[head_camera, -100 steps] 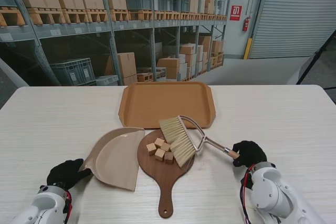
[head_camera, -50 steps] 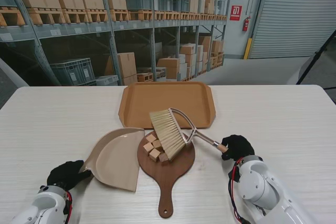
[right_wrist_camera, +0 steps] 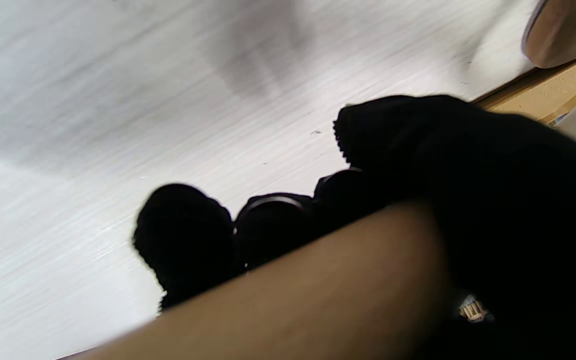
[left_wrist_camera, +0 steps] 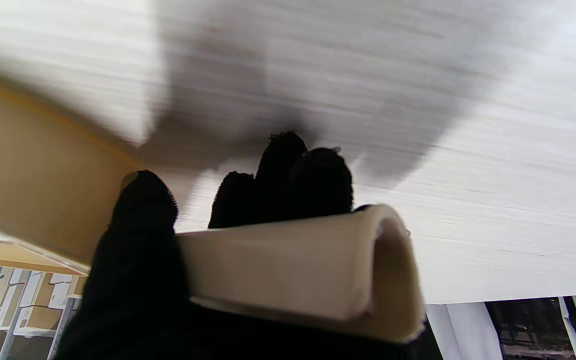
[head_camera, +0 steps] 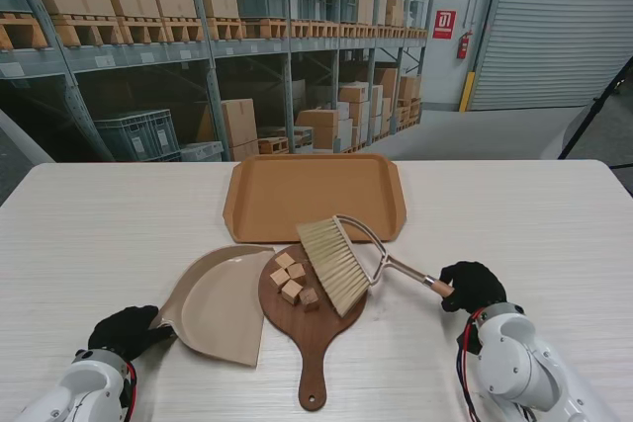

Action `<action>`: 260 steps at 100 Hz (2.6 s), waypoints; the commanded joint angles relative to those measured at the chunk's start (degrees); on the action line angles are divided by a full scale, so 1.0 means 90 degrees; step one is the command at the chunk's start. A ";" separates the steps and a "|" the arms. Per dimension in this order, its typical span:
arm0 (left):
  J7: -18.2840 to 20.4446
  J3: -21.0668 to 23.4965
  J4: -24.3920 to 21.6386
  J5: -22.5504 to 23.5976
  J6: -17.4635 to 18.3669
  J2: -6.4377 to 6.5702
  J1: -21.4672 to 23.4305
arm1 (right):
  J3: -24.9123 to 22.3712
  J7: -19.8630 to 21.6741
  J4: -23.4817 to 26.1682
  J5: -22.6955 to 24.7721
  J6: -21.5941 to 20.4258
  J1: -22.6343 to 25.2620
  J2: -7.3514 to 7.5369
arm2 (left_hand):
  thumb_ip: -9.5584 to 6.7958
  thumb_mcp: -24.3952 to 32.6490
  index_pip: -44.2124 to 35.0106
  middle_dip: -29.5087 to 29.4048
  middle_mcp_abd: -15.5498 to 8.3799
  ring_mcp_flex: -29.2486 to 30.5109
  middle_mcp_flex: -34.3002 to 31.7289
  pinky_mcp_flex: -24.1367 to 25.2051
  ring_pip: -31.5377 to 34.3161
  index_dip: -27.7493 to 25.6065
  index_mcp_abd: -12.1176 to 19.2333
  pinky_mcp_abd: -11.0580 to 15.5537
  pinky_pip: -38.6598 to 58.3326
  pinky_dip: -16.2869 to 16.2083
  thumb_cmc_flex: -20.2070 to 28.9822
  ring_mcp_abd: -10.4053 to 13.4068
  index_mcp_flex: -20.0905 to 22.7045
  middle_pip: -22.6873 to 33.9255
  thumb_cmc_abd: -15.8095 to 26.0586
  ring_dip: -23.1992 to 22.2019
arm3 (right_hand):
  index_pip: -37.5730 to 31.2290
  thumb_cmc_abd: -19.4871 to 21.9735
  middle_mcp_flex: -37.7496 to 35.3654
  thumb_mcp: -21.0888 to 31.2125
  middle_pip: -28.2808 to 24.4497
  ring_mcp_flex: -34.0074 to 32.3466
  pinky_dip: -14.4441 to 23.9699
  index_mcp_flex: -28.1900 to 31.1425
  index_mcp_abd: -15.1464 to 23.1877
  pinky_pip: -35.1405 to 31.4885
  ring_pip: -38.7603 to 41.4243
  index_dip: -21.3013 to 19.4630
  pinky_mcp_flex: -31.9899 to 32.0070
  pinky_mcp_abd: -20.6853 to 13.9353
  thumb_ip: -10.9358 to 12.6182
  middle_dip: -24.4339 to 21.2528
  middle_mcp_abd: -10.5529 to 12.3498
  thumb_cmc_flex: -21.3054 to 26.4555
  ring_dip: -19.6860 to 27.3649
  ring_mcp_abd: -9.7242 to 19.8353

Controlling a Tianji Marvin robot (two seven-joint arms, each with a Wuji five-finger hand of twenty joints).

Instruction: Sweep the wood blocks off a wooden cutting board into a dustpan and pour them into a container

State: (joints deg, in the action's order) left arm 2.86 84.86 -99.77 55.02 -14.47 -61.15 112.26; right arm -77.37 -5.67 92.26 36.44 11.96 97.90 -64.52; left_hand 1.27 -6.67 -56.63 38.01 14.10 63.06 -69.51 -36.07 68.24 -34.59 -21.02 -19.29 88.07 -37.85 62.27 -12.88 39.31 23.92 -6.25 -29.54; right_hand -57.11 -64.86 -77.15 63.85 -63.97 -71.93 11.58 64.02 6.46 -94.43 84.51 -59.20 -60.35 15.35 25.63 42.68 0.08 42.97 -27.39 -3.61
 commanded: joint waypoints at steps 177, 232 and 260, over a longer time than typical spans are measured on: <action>0.0221 -0.0055 -0.0137 -0.0064 -0.0002 -0.0031 0.0110 | 0.0656 0.0220 -0.0186 -0.0057 0.0259 -0.0238 0.0036 | -0.0068 0.0909 0.0078 -0.0071 -0.1653 0.0743 -0.0616 -0.0168 0.0066 0.0150 0.0120 0.0051 0.0087 0.0183 0.0662 0.0866 0.0905 0.4935 0.0236 -0.0020 | -0.1360 0.0699 -0.0658 0.2901 -0.0381 -0.0274 -0.0196 0.1265 0.1124 -0.0550 0.0199 -0.0260 -0.0234 0.0349 0.0215 -0.0009 0.0444 0.0931 0.0003 0.0510; 0.0248 -0.0047 -0.0175 -0.0047 -0.0025 -0.0030 0.0132 | 0.1033 0.0225 -0.0329 -0.0197 0.0410 -0.0363 0.0014 | -0.0066 0.0919 0.0094 -0.0062 -0.1652 0.0749 -0.0622 -0.0168 0.0069 0.0123 0.0130 0.0050 0.0090 0.0191 0.0653 0.0875 0.0915 0.4934 0.0226 -0.0025 | -0.1323 0.0657 -0.0658 0.2901 -0.0327 -0.0275 -0.0241 0.1248 0.1160 -0.0548 0.0161 -0.0259 -0.0237 0.0298 0.0189 -0.0029 0.0495 0.0905 0.0034 0.0566; 0.0241 -0.0040 -0.0187 -0.0065 -0.0043 -0.0033 0.0146 | 0.1517 0.0171 -0.0532 -0.0429 0.0439 -0.0721 -0.0041 | -0.0065 0.0923 0.0098 -0.0060 -0.1652 0.0749 -0.0622 -0.0160 0.0068 0.0117 0.0133 0.0045 0.0088 0.0193 0.0649 0.0875 0.0911 0.4933 0.0233 -0.0025 | -0.1312 0.0618 -0.0659 0.2901 -0.0304 -0.0274 -0.0246 0.1239 0.1172 -0.0553 0.0143 -0.0268 -0.0237 0.0291 0.0159 -0.0037 0.0509 0.0894 0.0047 0.0555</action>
State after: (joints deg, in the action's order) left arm 3.77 84.73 -101.22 54.53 -14.72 -61.24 112.83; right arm -64.61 -4.94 87.43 32.92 16.21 91.95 -64.08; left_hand 1.25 -5.92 -55.55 37.60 14.36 63.70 -70.41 -37.18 67.69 -34.05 -21.06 -19.95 88.02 -37.35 62.26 -13.60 39.98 20.90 -7.18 -29.56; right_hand -57.18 -64.81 -77.15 63.85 -64.09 -71.92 10.17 64.53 7.37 -94.43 84.43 -59.20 -60.35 15.49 25.63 42.89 0.08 43.29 -27.37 -3.60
